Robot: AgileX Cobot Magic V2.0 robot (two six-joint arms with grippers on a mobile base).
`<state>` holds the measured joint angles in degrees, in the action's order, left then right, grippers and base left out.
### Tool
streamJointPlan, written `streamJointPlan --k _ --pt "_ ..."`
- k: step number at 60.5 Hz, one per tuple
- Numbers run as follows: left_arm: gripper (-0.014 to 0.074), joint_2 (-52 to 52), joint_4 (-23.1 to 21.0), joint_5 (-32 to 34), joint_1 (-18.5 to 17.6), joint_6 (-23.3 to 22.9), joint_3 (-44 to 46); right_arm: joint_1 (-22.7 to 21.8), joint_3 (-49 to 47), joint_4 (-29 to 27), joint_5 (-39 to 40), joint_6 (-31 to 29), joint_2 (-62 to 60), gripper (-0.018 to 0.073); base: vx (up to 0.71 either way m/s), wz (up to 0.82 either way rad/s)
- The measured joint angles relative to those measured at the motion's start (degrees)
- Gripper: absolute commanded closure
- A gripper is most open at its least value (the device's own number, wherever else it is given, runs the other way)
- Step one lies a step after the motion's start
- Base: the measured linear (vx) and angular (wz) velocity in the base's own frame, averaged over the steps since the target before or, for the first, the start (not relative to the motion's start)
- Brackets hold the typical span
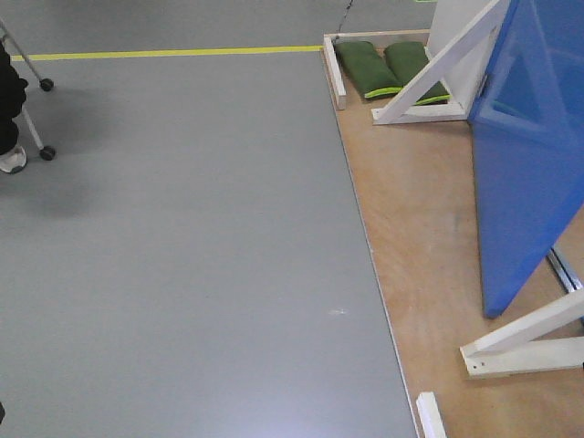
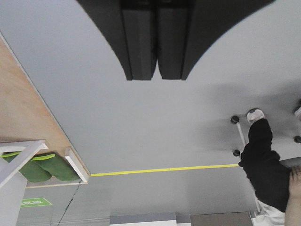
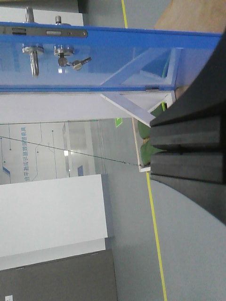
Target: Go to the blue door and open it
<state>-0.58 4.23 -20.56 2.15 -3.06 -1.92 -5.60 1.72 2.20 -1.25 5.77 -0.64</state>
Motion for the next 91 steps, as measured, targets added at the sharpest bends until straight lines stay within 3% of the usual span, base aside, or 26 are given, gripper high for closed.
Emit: streamJointPlan --k 55,91 --pt "0.0526 0.00 0.00 0.00 0.00 0.00 0.00 0.00 0.00 0.00 0.00 0.00 0.00 0.0564 0.41 -0.01" --pt "0.0526 0.00 0.00 0.00 0.00 0.00 0.00 0.00 0.00 0.00 0.00 0.00 0.00 0.0564 0.22 0.04"
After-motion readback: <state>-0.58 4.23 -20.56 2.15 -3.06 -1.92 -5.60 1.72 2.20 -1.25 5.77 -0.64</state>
